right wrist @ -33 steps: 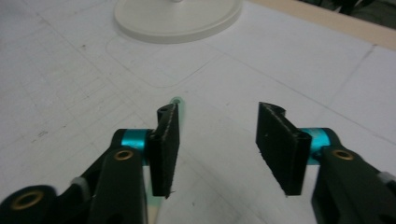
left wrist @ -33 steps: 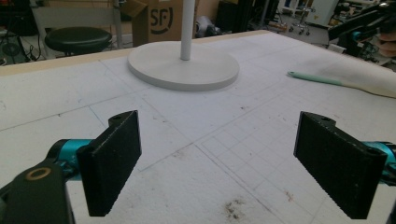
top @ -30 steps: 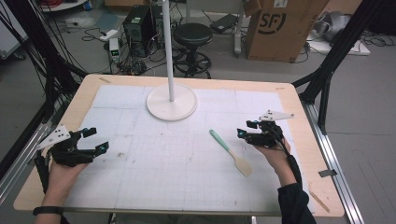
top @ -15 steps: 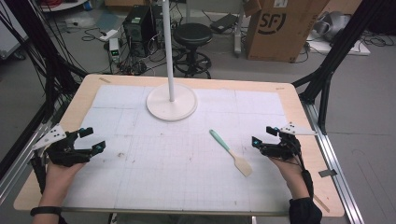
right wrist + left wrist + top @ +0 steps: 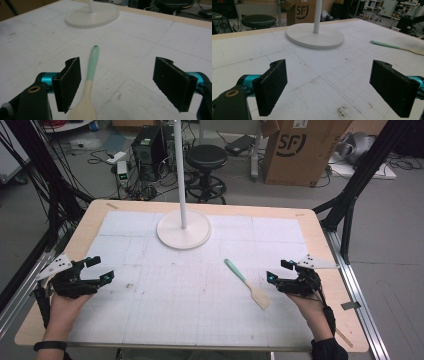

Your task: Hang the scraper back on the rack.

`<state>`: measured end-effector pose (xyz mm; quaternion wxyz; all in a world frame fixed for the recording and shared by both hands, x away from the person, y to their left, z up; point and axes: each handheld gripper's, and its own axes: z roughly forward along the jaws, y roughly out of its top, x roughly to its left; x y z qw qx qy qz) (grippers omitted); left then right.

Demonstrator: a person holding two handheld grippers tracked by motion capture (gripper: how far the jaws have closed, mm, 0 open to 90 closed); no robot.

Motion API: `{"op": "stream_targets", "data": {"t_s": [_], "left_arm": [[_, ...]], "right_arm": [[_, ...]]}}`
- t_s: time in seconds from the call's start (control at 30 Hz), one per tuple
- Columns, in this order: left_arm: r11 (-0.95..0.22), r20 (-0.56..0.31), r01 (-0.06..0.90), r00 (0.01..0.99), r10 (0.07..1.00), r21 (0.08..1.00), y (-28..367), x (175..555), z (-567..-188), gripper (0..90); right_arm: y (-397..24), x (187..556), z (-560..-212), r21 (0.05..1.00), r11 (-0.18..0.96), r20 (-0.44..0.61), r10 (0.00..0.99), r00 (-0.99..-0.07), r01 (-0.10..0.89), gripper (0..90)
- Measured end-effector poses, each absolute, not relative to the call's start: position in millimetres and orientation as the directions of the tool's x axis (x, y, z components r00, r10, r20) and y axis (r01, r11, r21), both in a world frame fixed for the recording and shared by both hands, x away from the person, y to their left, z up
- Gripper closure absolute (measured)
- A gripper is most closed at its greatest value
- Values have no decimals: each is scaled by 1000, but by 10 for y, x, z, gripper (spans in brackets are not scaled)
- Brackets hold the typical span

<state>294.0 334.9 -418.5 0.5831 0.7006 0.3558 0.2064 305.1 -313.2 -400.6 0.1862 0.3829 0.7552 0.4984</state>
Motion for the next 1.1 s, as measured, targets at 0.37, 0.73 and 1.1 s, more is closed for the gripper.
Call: {"op": "stream_targets", "data": {"t_s": [0.37,0.73,1.1], "left_arm": [[-73,-127,266,663,738,961,3350,2935,-4186,151],[-81,-127,272,667,734,959,3340,2939,-4193,151],[-84,-131,280,667,733,956,3333,2944,-4203,151]], "right_arm": [[-2793,3059,-4121,850,290,94,738,-668,440,310],[-2501,3155,-4257,799,344,71,760,-646,493,425],[-2368,3213,-4404,735,415,32,768,-639,536,635]]}}
